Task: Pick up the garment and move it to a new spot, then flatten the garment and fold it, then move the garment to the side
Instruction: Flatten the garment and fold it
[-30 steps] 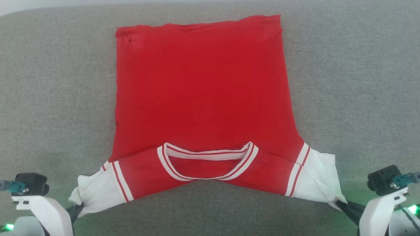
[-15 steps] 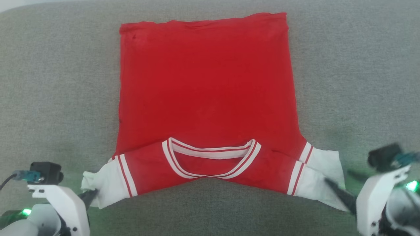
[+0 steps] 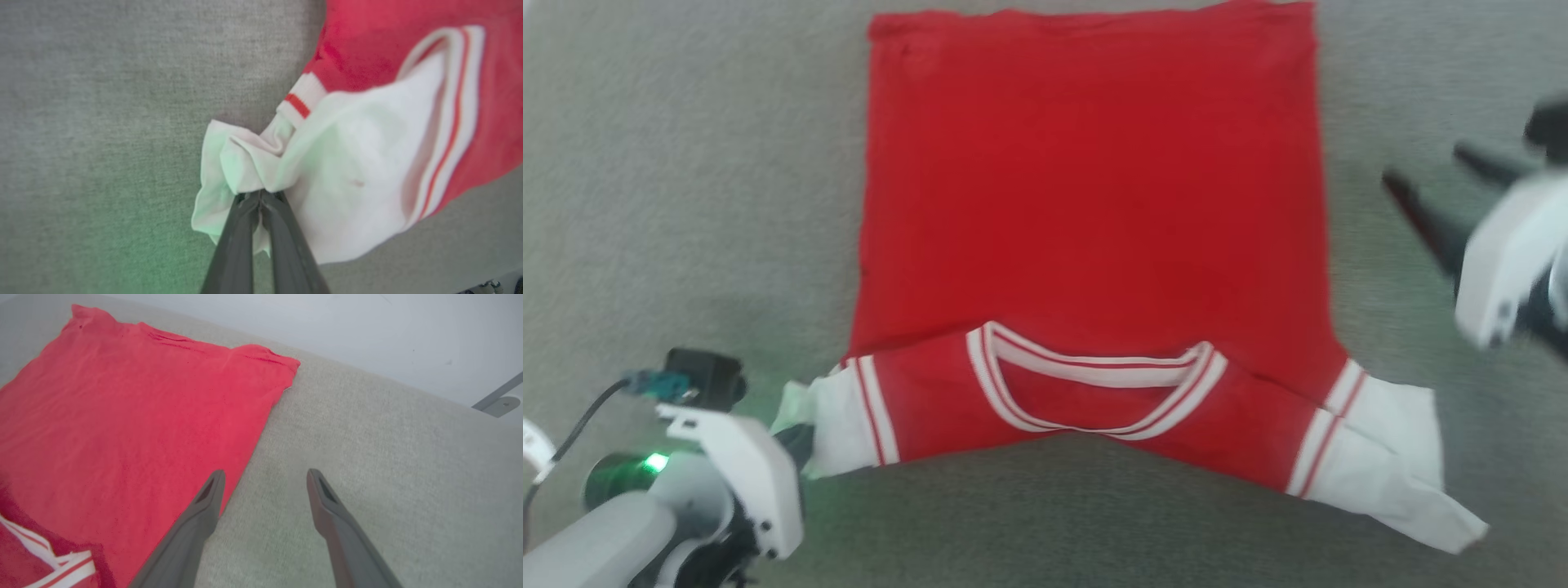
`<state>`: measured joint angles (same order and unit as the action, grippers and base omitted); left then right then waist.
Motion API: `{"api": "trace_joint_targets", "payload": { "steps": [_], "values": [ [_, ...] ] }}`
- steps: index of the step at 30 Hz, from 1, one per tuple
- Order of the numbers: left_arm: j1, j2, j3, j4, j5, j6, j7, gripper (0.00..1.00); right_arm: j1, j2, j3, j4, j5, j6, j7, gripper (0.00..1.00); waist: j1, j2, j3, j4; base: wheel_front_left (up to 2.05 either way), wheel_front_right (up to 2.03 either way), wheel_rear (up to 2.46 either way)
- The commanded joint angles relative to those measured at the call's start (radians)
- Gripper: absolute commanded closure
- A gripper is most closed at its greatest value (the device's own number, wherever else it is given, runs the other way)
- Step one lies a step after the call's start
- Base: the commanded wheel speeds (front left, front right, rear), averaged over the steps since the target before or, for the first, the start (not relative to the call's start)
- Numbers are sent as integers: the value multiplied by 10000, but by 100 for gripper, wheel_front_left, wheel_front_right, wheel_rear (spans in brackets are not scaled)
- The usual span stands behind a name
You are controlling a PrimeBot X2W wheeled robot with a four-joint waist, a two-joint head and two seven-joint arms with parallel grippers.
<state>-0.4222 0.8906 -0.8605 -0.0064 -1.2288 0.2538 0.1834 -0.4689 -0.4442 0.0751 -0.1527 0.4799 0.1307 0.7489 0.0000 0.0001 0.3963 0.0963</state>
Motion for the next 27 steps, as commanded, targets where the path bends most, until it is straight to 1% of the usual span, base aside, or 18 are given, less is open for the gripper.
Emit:
{"api": "trace_joint_targets", "payload": {
  "steps": [1, 8, 11, 14, 19, 24, 25, 26, 27],
  "values": [
    [-265, -458, -159, 70, 138, -133, 94, 100, -582, -57, 142, 376, -66, 1, -115, 0, 0, -1, 320, 385, 0, 0, 0],
    [-1040, -1278, -424, 518, 447, -598, 213, 100, -3667, -269, 876, 3295, -133, 1, -244, 0, 0, -1, 1052, 1308, 0, 0, 0],
    [-1301, -1627, -535, 846, 546, -812, 233, 100, -4732, -339, 997, 4654, -270, 1, -146, 0, 0, -1, 1323, 1696, 0, 0, 0],
    [-1523, -1911, -645, 1202, 651, -1010, 241, 100, -5511, -375, 1026, 5982, -502, 1, 175, 0, 0, -1, 1556, 2030, 0, 0, 0],
    [-1731, -2302, -763, 1776, 712, -1276, 215, 100, -6358, -158, 689, 7859, -894, 1, 1073, 0, 0, -1, 1784, 2408, 0, 0, 0],
    [-1837, -2562, -848, 2282, 705, -1500, 176, 100, -6315, 243, 42, 9814, -1493, -2, 2380, 0, 0, -1, 1857, 2568, 0, 0, 0],
    [-1859, -2605, -855, 2368, 690, -1550, 173, 100, -6255, 315, -33, 10077, -1683, -6, 2612, 0, 0, -1, 1857, 2580, 0, 0, 0],
    [-1859, -2605, -855, 2368, 690, -1550, 173, 100, -6255, 315, -33, 10077, -1683, -6, 2612, 0, 0, -1, 1857, 2580, 0, 0, 0],
    [-1894, -2643, -865, 2455, 693, -1568, 166, 100, -6234, 401, -1, 10229, -1819, -6, 2774, 51, 0, -1, 1858, 2588, 0, 0, 0]
  ]
}}
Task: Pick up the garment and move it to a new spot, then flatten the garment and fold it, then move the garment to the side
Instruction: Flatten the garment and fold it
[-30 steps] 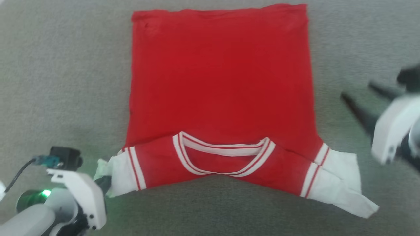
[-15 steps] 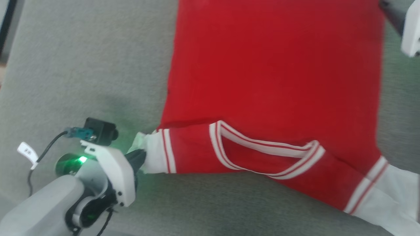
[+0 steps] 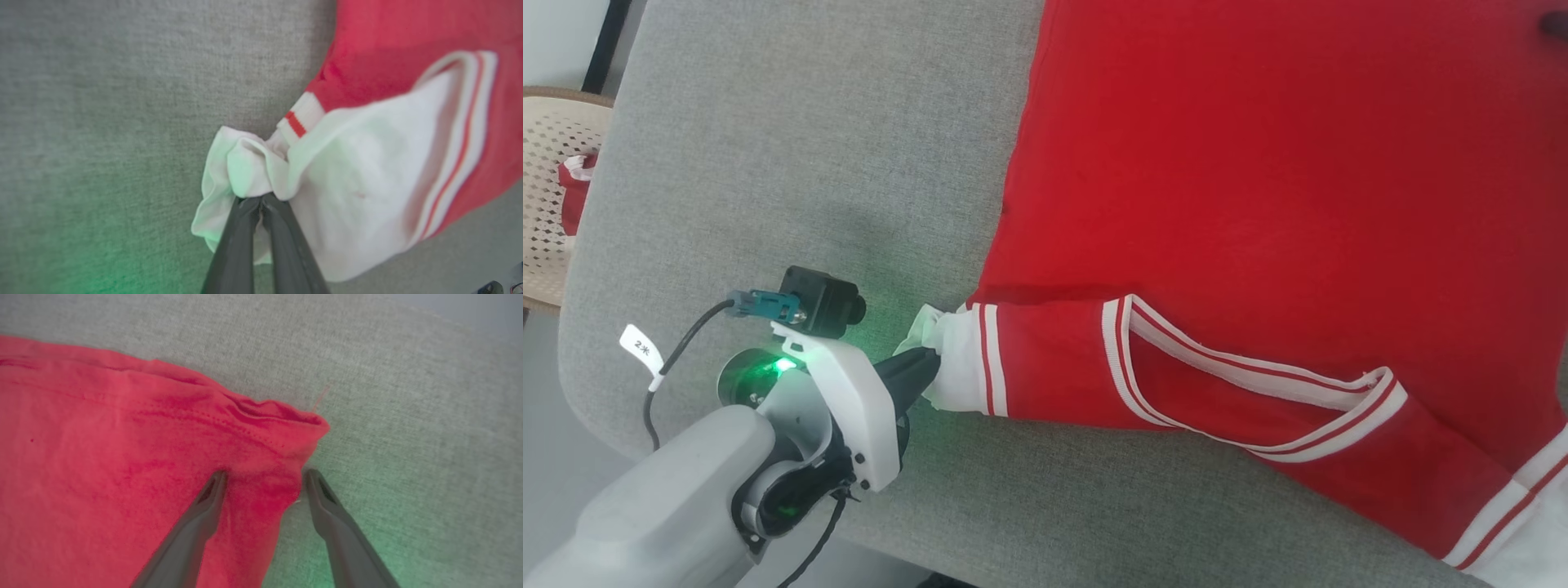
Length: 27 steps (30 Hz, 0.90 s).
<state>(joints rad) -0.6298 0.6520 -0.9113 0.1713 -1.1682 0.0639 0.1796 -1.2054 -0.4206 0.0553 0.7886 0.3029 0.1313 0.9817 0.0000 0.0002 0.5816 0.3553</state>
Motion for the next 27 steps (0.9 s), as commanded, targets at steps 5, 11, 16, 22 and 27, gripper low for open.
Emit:
{"api": "trace_joint_targets", "payload": {
  "steps": [5, 11, 16, 22, 27],
  "values": [
    [111, -316, -282, 1054, 66, 256, 119, 100, 1054, 179, 146, 809, -253, -8, 410, 100, 0, -2, -119, -155, 0, 0, 0],
    [160, 62, -13, 1173, 17, 397, -45, 100, 941, 321, 614, -187, 186, -9, 537, 100, 0, -2, -623, -920, 0, 0, 0],
    [268, 585, 219, 968, -35, 639, -130, 100, 1485, 244, 1398, -1605, 1210, -6, 640, 100, 0, -2, -1041, -1648, 0, 0, 0],
    [506, 1176, 442, 652, -152, 929, -148, 100, 2760, -263, 2362, -3665, 2509, -6, 653, 100, 0, -2, -1471, -2555, 0, 0, 0],
    [797, 1558, 574, 293, -335, 1085, -132, 100, 4289, -723, 2479, -5471, 3325, -4, 677, 100, 0, -2, -1750, -3123, 0, 0, 0]
  ]
}}
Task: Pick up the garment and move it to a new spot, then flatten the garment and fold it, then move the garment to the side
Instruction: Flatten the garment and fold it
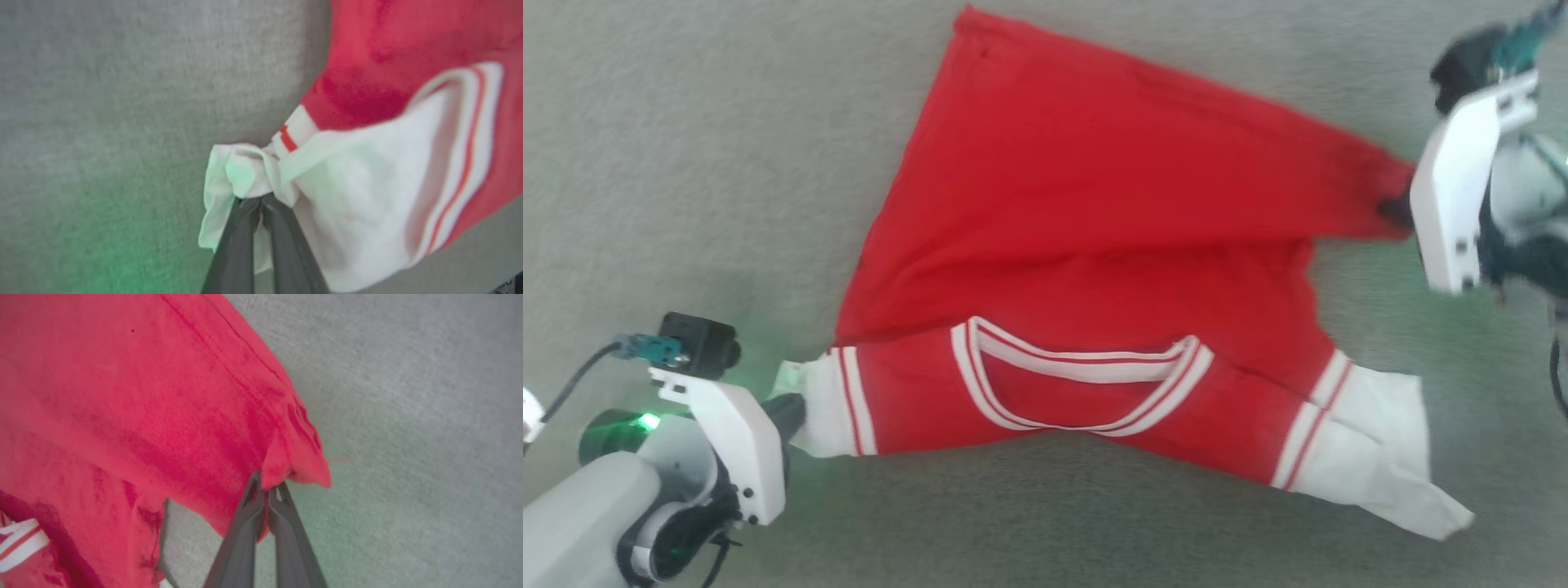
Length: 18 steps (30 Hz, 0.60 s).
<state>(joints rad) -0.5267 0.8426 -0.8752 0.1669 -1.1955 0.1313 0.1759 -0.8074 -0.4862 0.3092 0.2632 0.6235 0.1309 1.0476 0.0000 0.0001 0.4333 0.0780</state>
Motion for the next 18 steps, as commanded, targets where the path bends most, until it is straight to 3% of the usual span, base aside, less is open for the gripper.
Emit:
{"api": "trace_joint_targets", "payload": {
  "steps": [1, 7, 11, 18],
  "values": [
    [-157, -273, 199, 244, -91, 423, -98, 100, 640, -150, -124, -552, 194, -2, 28, 100, 0, -1, -303, -439, 0, 0, 0],
    [213, 98, 234, -199, -232, 571, -87, 100, 3005, -121, -999, -2656, 182, -1, 139, 100, 0, -1, -436, -823, 0, 0, 0],
    [290, 243, 258, -446, -277, 647, -45, 100, 4711, 348, -1860, -3681, -155, -1, 141, 100, 0, -1, -415, -913, 0, 0, 0],
    [340, 334, 281, -567, -234, 662, -52, 100, 6233, 1466, -2690, -3807, -541, -1, -783, 100, 0, -1, -291, -988, 0, 0, 0]
  ]
}}
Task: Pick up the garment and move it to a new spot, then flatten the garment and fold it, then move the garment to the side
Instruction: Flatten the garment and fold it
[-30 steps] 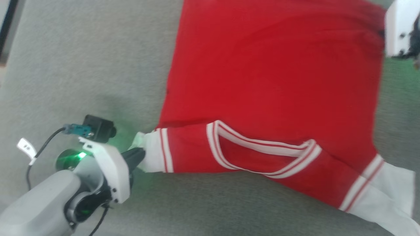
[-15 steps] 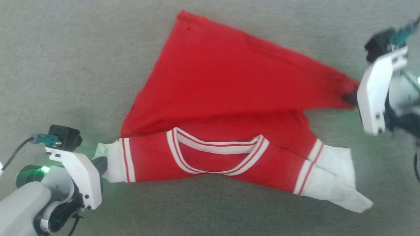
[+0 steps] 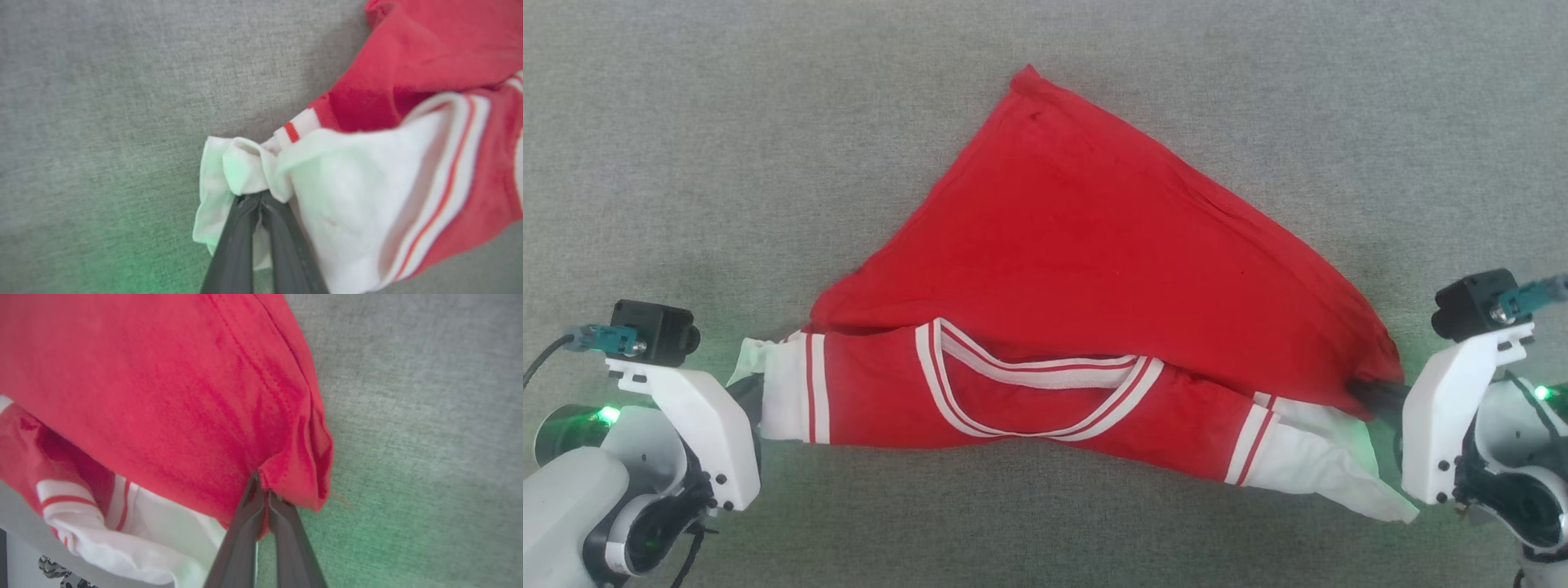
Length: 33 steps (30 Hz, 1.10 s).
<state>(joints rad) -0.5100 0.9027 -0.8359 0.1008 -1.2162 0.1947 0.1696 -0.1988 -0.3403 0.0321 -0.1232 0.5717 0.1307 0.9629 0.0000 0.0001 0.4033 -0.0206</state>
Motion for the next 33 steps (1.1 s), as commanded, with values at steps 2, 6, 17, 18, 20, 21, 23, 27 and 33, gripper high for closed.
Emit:
{"api": "trace_joint_targets", "payload": {
  "steps": [2, 6, 17, 18, 20, 21, 23, 27, 33],
  "values": [
    [166, -244, -110, 108, -9, 21, 32, 100, 302, 225, 75, 493, -147, 1, -248, 100, 0, -1, 44, -5, 0, 0, 0],
    [113, -225, -100, 158, -7, -17, 52, 100, 170, 421, 193, 1473, -280, -13, -857, 100, 0, -1, 80, 2, 0, 0, 0],
    [332, -230, -183, 169, -26, 6, -16, 100, -182, -18, -45, 567, -215, -14, -1307, 0, 0, -1, -135, 31, 0, 0, 0],
    [353, -231, -210, 150, -20, 8, -2, 100, -217, -15, -141, 249, -251, -3, -1288, 0, 0, -1, -159, 39, 0, 0, 0],
    [393, -243, -238, 127, 0, 24, 6, 100, -287, 73, -310, -372, -294, 3, -1232, 0, 0, -1, -207, 76, 0, 0, 0],
    [396, -251, -251, 107, 15, 37, 8, 100, -339, 82, -380, -664, -365, 3, -1162, 0, 0, -1, -220, 107, 0, 0, 0],
    [368, -288, -292, 77, 58, 51, 41, 100, -530, 71, -450, -1192, -444, 1, -985, 0, 0, -1, -237, 184, 0, 0, 0],
    [197, -465, -396, 49, 156, 33, 129, 100, -1201, 46, -295, -1733, -509, 1, -583, 0, 0, -1, -227, 447, 0, 0, 0],
    [-187, -944, -619, 209, 305, -118, 327, 100, -2884, -193, 249, -1179, -623, 1, -191, 0, 0, -1, -103, 1183, 0, 0, 0]
  ]
}}
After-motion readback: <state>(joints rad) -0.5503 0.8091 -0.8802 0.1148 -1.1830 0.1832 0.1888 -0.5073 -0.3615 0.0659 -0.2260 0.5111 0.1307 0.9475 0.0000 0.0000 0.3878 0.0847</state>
